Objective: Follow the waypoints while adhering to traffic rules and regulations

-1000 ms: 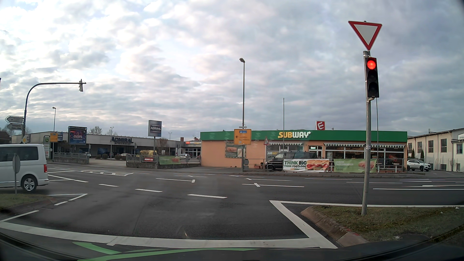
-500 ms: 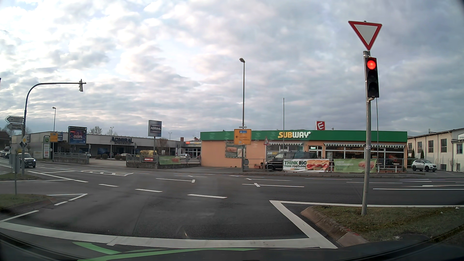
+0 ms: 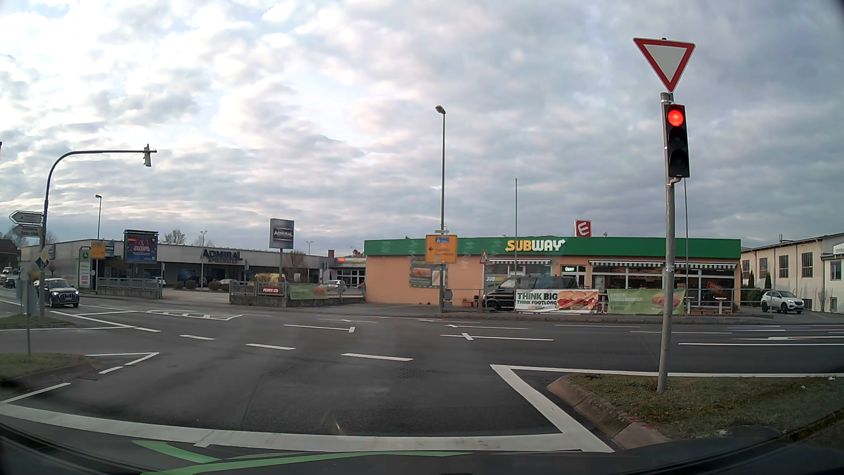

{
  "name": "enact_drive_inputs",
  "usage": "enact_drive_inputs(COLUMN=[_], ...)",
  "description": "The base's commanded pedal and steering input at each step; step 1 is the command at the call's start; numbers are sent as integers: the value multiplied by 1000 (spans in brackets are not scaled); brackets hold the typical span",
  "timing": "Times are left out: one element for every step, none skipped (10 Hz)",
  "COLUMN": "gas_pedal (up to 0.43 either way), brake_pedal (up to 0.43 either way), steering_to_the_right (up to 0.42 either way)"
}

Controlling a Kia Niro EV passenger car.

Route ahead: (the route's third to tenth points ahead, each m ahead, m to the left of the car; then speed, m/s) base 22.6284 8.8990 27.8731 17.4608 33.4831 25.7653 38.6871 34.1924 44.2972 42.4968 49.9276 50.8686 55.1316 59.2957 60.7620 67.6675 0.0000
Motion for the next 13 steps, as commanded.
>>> enact_drive_inputs(gas_pedal=[0, 0, 0, 0, 0, 0, 0, 0, 0, 0, 0, 0, 0], brake_pedal=[329, 329, 329, 329, 311, 244, 104, 0, 0, 0, 0, 0, 0], steering_to_the_right=[46, 46, 46, 45, 43, 40, 38, 35, 31, 29, 28, 26, 20])
